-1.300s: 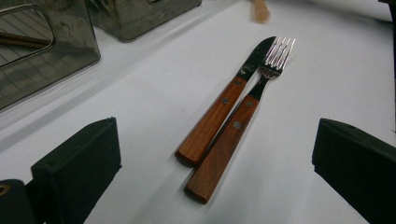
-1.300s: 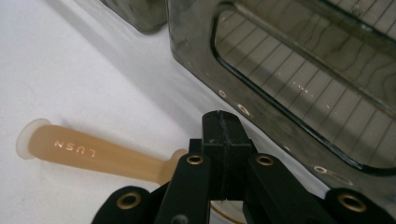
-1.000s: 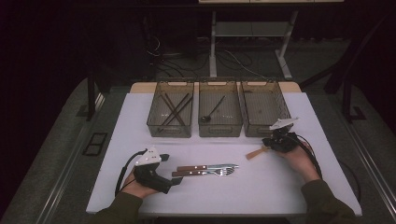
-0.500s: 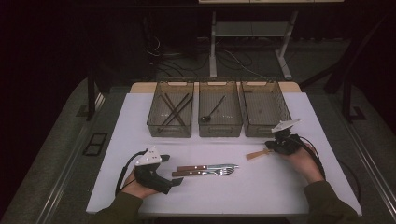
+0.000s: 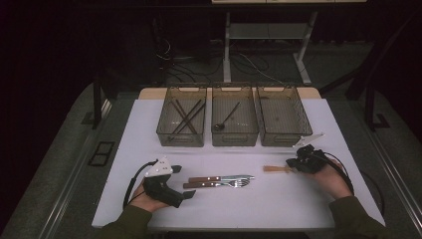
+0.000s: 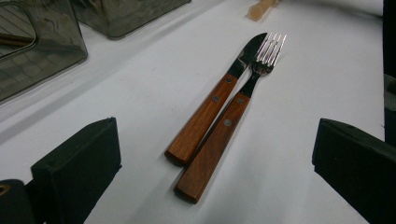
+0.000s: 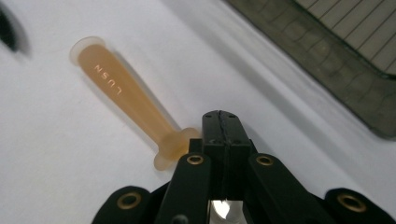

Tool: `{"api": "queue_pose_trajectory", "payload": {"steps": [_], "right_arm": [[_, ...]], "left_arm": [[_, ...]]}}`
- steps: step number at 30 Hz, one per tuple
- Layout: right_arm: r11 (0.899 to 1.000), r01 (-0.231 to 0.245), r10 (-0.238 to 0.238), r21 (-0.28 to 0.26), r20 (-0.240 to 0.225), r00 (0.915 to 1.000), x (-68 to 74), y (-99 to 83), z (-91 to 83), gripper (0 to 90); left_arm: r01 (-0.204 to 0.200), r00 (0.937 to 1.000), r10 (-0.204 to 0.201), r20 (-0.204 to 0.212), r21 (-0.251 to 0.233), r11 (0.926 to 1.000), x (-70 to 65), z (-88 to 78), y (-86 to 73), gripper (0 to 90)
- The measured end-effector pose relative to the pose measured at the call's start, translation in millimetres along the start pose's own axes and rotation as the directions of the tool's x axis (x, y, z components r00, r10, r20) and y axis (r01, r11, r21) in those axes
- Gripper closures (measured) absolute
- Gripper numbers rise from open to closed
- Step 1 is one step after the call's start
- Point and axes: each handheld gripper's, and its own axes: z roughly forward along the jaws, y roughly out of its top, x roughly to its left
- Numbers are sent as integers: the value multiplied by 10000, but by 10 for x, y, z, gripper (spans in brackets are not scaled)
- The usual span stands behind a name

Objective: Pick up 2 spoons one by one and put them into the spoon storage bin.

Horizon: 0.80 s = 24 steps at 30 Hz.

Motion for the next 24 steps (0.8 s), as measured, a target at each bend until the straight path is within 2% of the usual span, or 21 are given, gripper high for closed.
{"api": "queue_pose_trajectory", "payload": {"steps": [17, 21, 24], "right_arm": [[9988, 356, -335, 341, -604, 9976, 151, -243, -194, 900], [9989, 399, -384, 231, -624, 9973, 159, -291, -219, 900], [9997, 235, -233, 13, -624, 9978, 129, -276, -250, 877]], "left_arm": [[32, 10000, -32, 91, 37, 10000, -7, 10, -2, 8], [-12, 9999, 12, 112, 78, 10000, -8, 14, -2, 8], [-29, 9999, 28, 108, 64, 10000, -11, 12, 1, 8]]}}
